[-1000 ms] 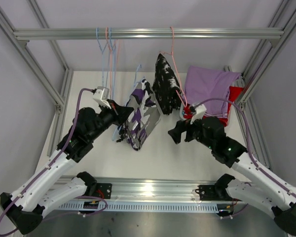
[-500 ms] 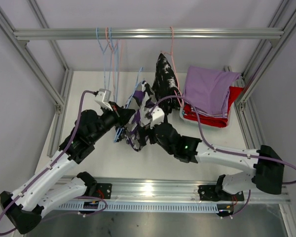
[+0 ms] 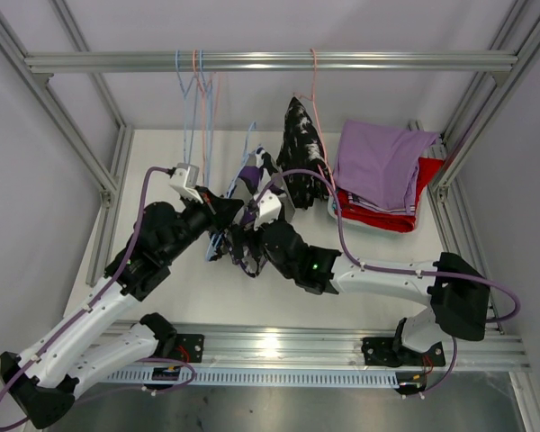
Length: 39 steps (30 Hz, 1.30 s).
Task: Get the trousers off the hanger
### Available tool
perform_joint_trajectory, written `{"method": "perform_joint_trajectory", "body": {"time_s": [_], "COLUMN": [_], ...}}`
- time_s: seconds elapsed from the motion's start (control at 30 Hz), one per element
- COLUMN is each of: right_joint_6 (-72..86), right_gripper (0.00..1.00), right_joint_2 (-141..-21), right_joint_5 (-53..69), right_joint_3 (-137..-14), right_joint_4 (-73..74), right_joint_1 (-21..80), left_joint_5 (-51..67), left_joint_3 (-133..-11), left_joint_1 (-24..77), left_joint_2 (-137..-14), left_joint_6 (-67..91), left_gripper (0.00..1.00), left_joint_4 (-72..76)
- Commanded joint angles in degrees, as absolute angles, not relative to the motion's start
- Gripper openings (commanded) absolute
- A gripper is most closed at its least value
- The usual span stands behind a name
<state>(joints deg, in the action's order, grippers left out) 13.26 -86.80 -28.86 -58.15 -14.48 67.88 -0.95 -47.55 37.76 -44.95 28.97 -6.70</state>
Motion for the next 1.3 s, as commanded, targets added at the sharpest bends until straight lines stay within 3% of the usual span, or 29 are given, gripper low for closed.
{"method": "perform_joint_trajectory", "body": {"time_s": [0.0, 0.53, 0.73, 0.93, 0.97, 1.07, 1.23, 1.27], "right_joint_6": [14.50, 11.60, 11.07, 10.28, 9.76, 8.62, 7.38, 7.30], "right_gripper": [0.98, 0.98, 0.93, 0.67, 0.57, 0.39, 0.31, 0.23], "right_joint_2": [-87.89, -92.37, -95.80, -96.77, -96.94, -97.29, -98.00, -98.17], "right_joint_5": [-29.00, -40.52, -42.45, -41.23, -41.13, -41.13, -41.92, -42.10], "right_joint_3": [-61.35, -62.75, -63.28, -61.08, -60.74, -60.73, -62.05, -62.14], "right_joint_4": [-18.54, -22.76, -25.39, -32.25, -33.47, -34.98, -35.07, -34.98], "right_joint_1": [68.64, 68.29, 68.12, 68.20, 68.20, 68.20, 67.77, 67.76], "left_joint_5": [-0.97, -0.88, -0.79, -1.58, -1.76, -1.67, -1.67, -1.58], "left_joint_3": [-48.60, -48.87, -48.78, -48.95, -48.96, -48.87, -48.95, -48.96], "left_joint_1": [38.41, 38.41, 38.50, 38.32, 38.32, 38.32, 38.32, 38.32], "left_joint_2": [-43.51, -43.68, -43.59, -43.94, -44.21, -44.21, -44.30, -44.30], "left_joint_6": [28.39, 27.95, 27.95, 27.42, 27.42, 27.51, 27.69, 27.69], "left_gripper": [0.00, 0.00, 0.00, 0.00, 0.00, 0.00, 0.00, 0.00], "left_joint_4": [-2.81, -3.08, -3.16, -3.34, -3.51, -3.34, -3.34, -3.34]}}
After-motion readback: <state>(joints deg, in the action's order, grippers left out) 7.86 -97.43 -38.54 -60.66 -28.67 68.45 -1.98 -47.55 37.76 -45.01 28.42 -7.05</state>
